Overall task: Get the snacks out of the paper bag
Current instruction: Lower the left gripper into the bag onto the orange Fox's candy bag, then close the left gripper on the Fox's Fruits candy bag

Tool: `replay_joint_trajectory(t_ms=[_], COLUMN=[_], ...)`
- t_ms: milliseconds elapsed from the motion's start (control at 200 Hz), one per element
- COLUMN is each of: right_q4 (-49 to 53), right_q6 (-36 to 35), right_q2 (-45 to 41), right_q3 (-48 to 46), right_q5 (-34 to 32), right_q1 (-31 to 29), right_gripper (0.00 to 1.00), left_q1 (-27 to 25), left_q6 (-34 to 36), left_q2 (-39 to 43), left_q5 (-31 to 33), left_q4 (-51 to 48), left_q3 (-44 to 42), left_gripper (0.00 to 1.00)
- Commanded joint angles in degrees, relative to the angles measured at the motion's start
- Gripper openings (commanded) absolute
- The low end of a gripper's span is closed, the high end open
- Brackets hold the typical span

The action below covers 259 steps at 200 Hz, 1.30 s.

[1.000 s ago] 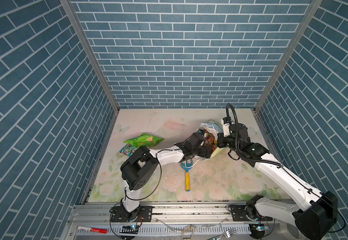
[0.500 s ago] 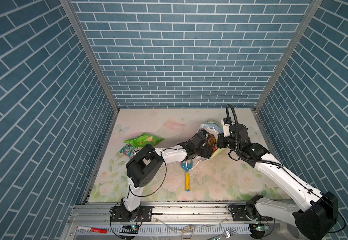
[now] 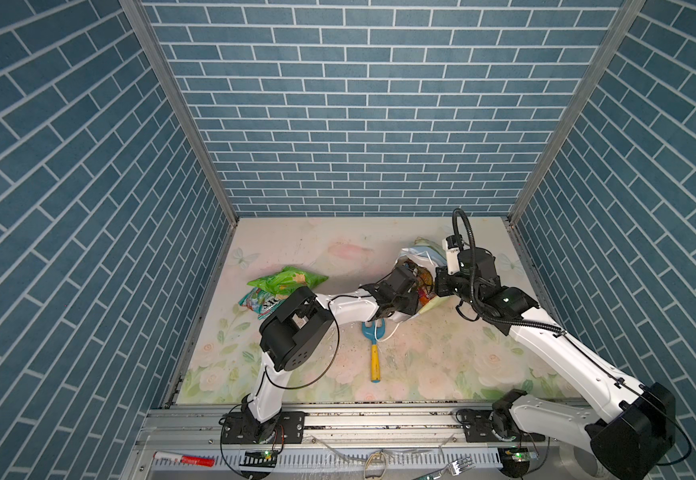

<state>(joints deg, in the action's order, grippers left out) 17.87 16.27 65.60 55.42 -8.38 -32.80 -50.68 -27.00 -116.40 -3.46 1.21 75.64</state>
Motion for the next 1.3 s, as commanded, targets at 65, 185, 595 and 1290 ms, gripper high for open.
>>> replay_joint_trajectory(t_ms=[65, 185, 595, 1290], right_q4=[-0.5, -0.5, -0.9, -0.8], right_q6=[2.1, 2.3, 3.0, 3.2], right_q2=[-1.0, -1.1, -0.4, -0.6], right_q3=[-0.8, -1.1, -1.1, -0.9], right_q5=[-1.8, -1.9, -1.5, -1.5], right_q1=[0.0, 0.1, 0.1, 0.1], right_gripper=[0.00, 0.00, 0.00, 0.00], left_q1=[-0.1, -0.1, -0.1, -0.1], left_q6=[1.4, 1.9, 2.0, 1.8], left_q2=[2.9, 4.6, 8.8, 15.4], left_q5=[3.4, 4.0, 4.8, 5.2], left_q4=[-2.6, -2.7, -2.6, -2.2], left_q3=[-0.8, -1.5, -4.0, -7.5], left_gripper=[0.02, 0.00, 0.00, 0.00])
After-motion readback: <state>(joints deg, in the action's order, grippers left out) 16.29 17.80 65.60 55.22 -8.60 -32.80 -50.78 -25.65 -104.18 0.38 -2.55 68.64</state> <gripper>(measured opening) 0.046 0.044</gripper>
